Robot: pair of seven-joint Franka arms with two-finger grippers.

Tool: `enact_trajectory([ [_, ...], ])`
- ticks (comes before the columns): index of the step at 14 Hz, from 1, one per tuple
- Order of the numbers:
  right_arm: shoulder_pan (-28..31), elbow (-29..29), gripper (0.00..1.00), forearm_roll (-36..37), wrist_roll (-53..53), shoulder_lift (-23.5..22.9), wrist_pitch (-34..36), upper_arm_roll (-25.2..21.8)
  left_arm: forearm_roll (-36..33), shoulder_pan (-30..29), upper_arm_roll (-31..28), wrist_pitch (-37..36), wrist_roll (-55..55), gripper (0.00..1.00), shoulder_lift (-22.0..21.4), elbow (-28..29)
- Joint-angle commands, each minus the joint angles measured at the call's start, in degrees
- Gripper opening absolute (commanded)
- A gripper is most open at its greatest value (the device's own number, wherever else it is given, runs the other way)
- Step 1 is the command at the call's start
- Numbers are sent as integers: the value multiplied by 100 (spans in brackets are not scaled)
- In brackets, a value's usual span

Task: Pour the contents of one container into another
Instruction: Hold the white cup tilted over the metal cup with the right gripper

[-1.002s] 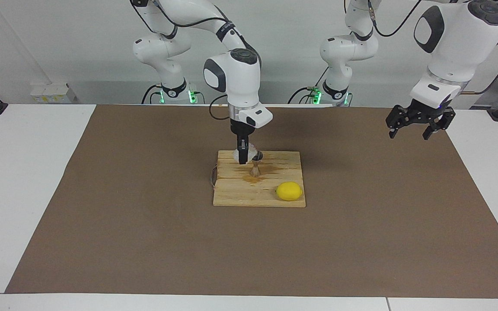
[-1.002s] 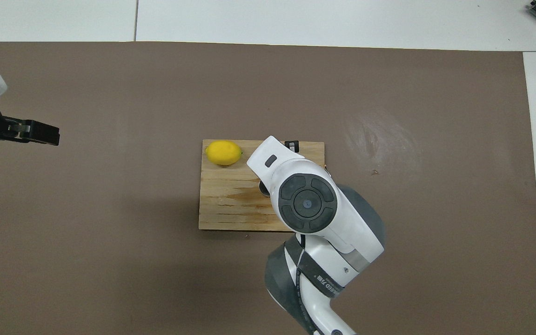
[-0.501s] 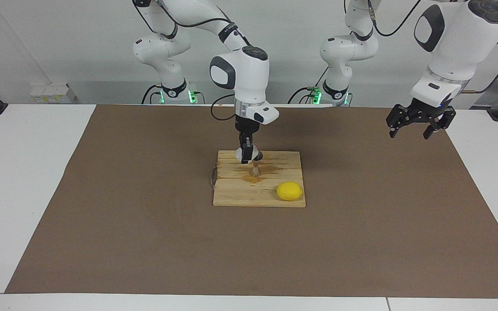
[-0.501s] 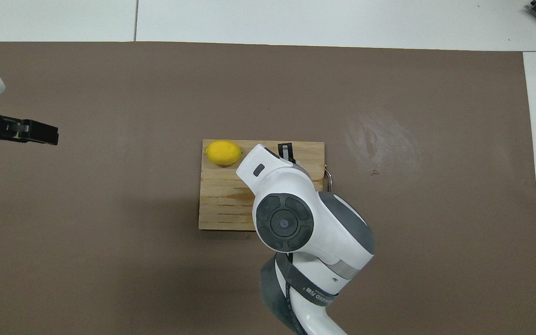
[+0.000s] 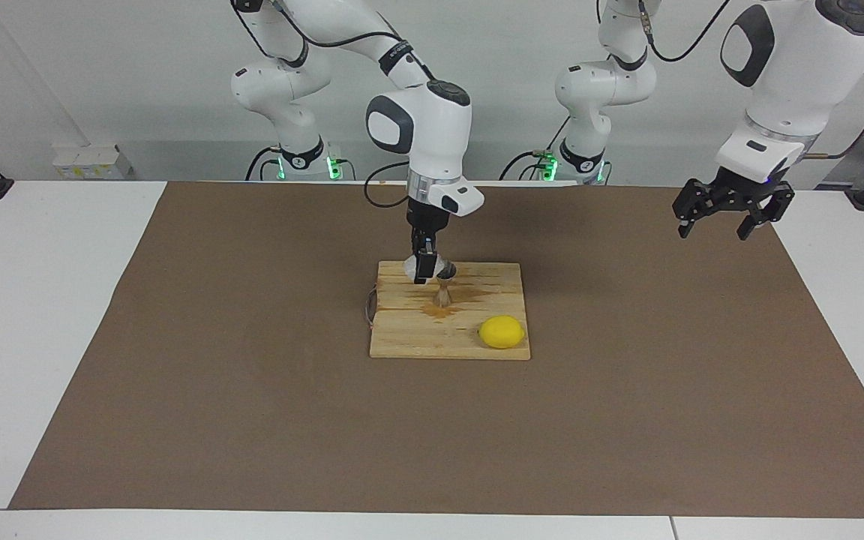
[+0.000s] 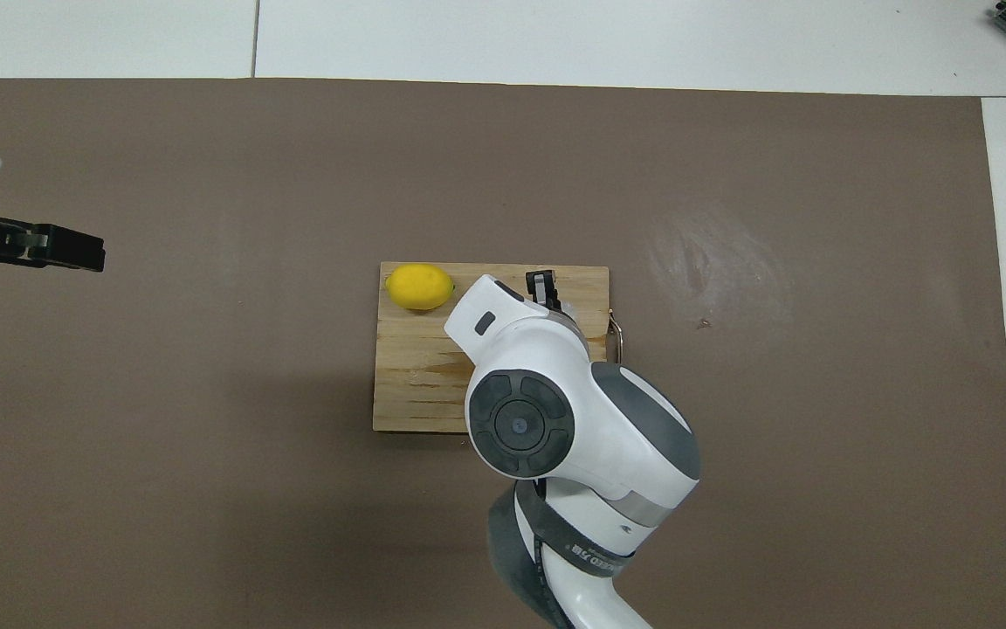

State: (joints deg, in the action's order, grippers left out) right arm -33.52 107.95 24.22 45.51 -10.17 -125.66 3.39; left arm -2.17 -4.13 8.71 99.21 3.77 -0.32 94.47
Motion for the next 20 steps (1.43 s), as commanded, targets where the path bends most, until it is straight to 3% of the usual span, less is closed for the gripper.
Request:
enact_trajectory([
  [1,-40,-55,0,197,-139,42,226,12,-47,52,-27,-6,71,100,-118,115],
  [4,-128,-98,0,293,-130,50,384,3,-47,402,-341,-50,71,100,-127,115],
  [20,-225,-134,0,513,-139,94,657,38,-55,334,-370,-120,396,100,-135,54],
])
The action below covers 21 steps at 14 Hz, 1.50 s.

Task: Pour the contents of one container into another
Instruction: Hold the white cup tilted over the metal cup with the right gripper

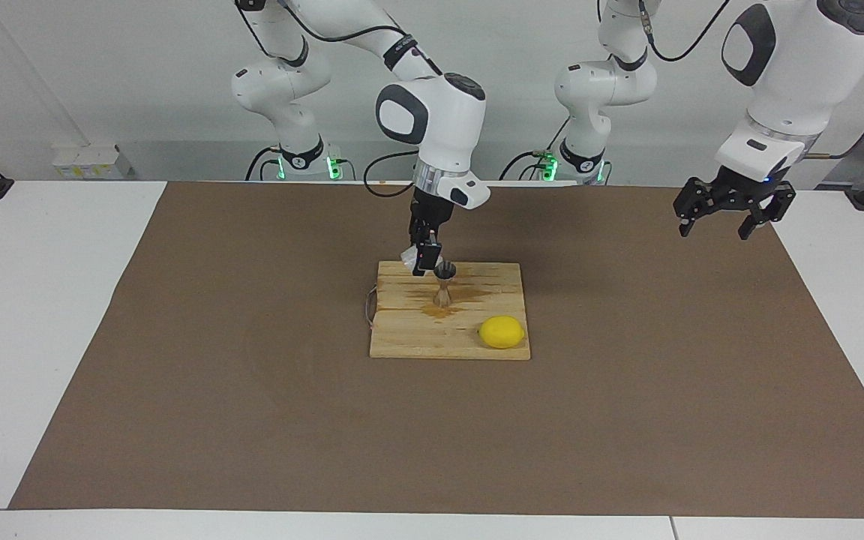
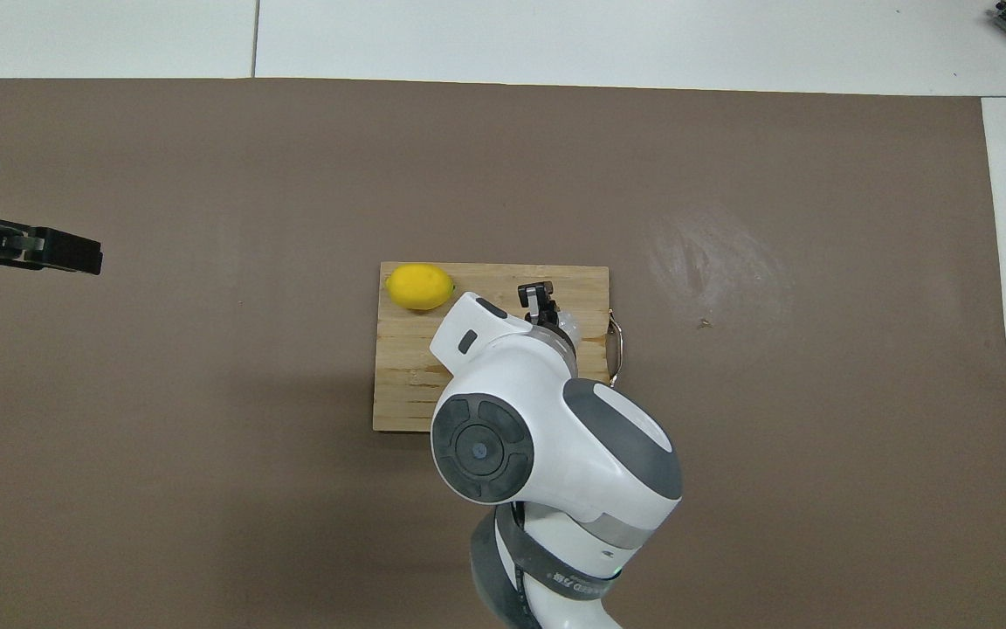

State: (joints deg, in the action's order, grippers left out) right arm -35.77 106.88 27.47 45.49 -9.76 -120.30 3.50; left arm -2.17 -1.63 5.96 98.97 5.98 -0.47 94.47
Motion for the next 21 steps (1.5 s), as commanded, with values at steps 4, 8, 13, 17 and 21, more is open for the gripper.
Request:
enact_trajectory([
  [4,0,-27,0,259,-145,44,77,37,-47,84,-139,-343,395,100,-77,-262],
  [8,9,-27,0,162,-303,44,95,63,68,75,-139,-474,413,100,-94,-342],
  [13,35,-62,0,-57,-558,9,-11,72,68,-4,-147,-475,404,100,-94,-324],
  [17,53,-71,0,-364,-760,-8,-46,63,68,22,-130,-483,360,100,-76,-280],
  [21,123,-133,0,-646,-778,-26,-55,63,76,13,-130,-475,351,100,-76,-289],
])
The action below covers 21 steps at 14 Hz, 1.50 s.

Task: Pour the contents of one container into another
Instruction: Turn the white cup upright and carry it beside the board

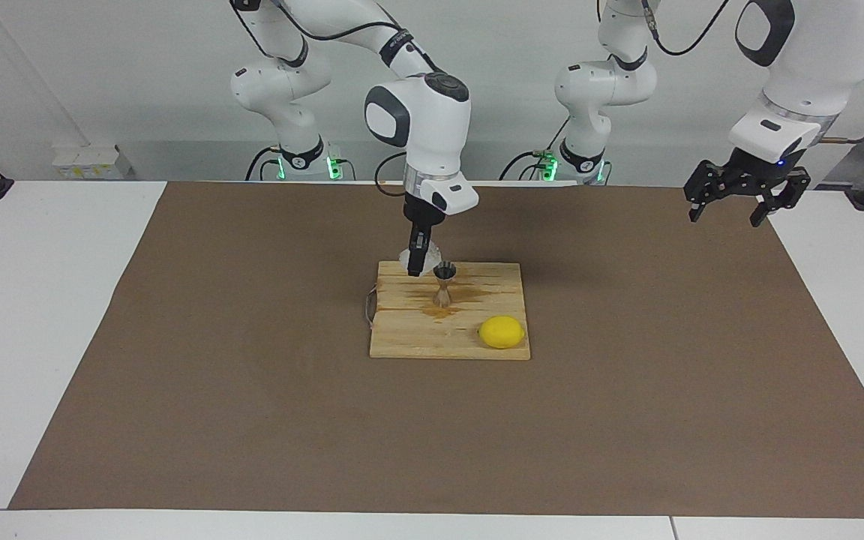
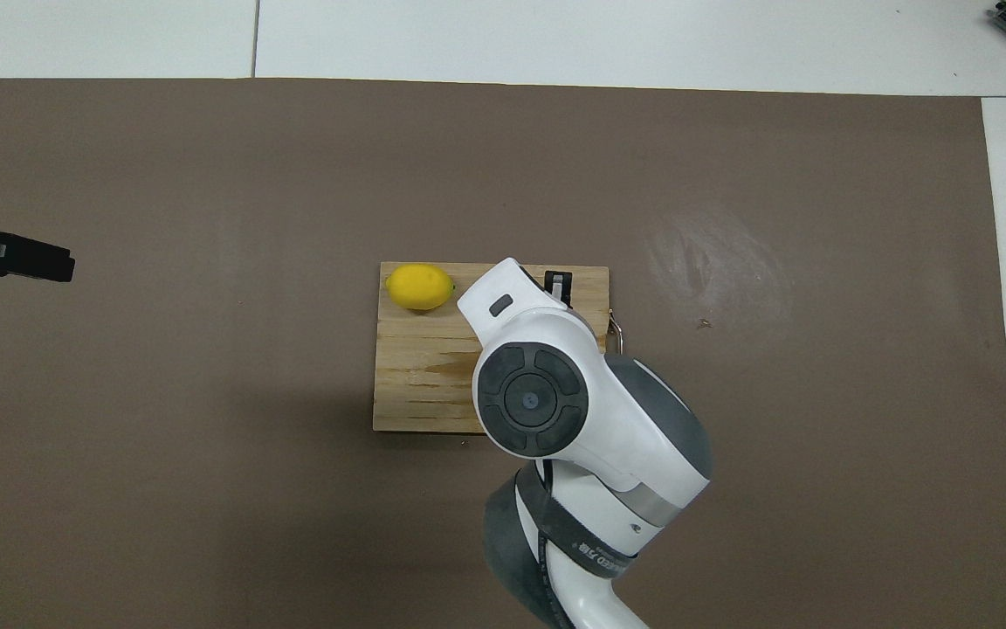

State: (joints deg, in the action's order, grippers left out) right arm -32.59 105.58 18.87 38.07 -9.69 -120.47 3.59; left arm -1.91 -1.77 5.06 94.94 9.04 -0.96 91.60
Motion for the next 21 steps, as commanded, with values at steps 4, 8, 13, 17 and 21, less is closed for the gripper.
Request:
enact_trajectory([
  [4,463,7,0,-594,358,37,-38,54,51,36,-40,-72,37,100,-18,-2],
  [8,771,86,0,-1130,894,37,-46,54,51,19,-40,-64,45,100,-27,-2],
  [13,1403,489,0,-2105,1904,89,-397,54,209,-16,-49,-55,28,100,-19,-11],
  [17,1886,823,0,-2642,2844,125,-617,54,209,-51,-49,-64,89,100,-36,-11],
  [21,2449,1271,0,-3624,4179,116,-872,46,209,-69,-49,-72,116,100,-27,-19],
])
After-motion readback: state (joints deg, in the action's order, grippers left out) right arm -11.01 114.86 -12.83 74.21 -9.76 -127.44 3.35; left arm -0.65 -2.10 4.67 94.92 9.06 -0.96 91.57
